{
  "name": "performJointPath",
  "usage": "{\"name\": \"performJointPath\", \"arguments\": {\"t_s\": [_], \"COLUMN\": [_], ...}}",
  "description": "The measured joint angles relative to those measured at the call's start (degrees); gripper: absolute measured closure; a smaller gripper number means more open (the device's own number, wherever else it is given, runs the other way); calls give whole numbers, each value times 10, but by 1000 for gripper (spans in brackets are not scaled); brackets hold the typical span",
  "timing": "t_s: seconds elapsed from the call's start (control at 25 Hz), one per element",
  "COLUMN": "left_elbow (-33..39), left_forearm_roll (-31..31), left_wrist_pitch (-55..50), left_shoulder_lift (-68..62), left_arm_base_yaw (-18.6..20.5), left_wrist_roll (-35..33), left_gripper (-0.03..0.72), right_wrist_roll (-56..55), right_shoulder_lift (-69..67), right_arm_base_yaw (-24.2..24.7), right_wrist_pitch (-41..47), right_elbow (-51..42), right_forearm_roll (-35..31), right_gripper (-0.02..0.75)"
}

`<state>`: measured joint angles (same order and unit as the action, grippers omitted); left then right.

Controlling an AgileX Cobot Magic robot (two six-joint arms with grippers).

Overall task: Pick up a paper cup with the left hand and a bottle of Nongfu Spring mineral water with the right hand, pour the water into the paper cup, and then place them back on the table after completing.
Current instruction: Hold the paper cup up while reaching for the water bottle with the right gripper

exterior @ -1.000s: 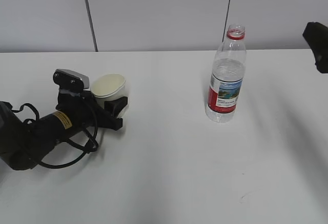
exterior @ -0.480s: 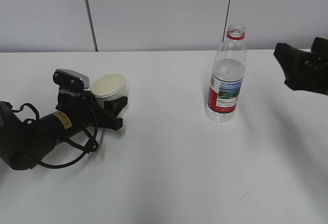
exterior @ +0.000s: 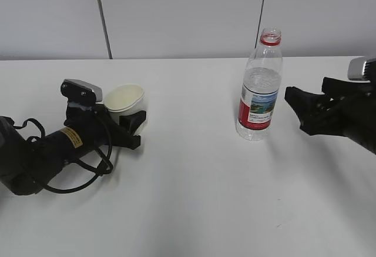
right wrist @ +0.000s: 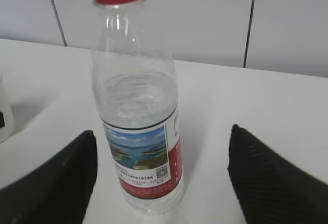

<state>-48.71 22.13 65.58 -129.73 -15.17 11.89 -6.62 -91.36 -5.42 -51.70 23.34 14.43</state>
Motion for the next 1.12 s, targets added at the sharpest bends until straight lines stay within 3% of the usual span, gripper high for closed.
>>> {"name": "performJointPath", "arguments": {"t_s": [0.36,1.12], "left_elbow": [0,0], "left_forearm_roll": [-1,-1], "left_wrist_pitch": [0,1], "left_shoulder_lift": [0,0], "left_arm_base_yaw": [0,0], "left_wrist_roll": [0,0], "left_gripper": [305,306], "right_wrist_roll": [-21,-43], "right_shoulder_lift": [-112,-248], "right_arm_base_yaw": [0,0], "right_wrist_pitch": [-102,-130], "right_elbow": [17,138], "right_forearm_roll": [7,56], "right_gripper": [148,148]}}
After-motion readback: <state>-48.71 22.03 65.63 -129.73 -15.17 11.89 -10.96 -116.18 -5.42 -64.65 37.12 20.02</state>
